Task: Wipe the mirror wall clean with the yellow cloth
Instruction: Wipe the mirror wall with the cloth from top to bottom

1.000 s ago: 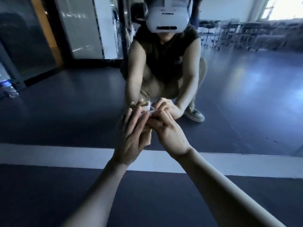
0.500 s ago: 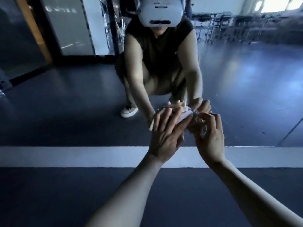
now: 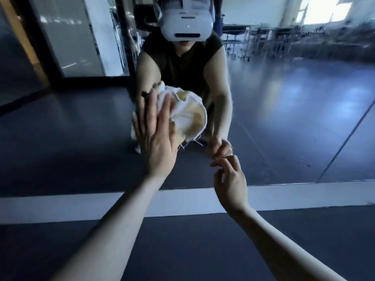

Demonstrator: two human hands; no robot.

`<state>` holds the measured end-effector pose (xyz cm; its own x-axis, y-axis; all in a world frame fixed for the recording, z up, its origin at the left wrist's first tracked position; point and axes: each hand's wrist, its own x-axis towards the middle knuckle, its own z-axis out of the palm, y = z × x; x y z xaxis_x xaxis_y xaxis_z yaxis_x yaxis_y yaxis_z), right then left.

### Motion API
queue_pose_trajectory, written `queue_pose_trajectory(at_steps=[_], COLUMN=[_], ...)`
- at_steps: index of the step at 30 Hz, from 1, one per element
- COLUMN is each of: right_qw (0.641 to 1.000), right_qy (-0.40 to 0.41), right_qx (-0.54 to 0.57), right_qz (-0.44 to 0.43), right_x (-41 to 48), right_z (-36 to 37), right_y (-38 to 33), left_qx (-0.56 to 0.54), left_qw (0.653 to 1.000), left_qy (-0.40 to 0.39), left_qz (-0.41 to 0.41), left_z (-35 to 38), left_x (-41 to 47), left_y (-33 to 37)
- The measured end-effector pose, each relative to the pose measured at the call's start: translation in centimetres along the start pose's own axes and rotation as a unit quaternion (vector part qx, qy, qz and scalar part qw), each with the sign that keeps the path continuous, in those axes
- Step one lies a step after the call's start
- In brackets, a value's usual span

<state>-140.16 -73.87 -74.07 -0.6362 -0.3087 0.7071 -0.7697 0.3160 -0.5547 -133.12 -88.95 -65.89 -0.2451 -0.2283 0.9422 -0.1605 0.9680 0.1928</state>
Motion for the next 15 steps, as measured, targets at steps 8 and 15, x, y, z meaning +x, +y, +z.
queue_pose_trajectory(at_steps=[8,15], right_qw=[0.977,0.964], right_qy=[0.177,0.157], right_qx=[0.086,0.155], right_qz=[0.080,0.146], right_x=[3.7,2.5], right_z=[-1.7,-3.2], right_y=[-0.5,-0.6], left_qx=[0.003,-0.026], left_qw=[1.000,0.971], left_qy=[0.005,-0.159], left_qz=[0.023,0.179], left_z=[2.5,6.8], left_x=[1.8,-5.6], left_y=[4.4,7.9])
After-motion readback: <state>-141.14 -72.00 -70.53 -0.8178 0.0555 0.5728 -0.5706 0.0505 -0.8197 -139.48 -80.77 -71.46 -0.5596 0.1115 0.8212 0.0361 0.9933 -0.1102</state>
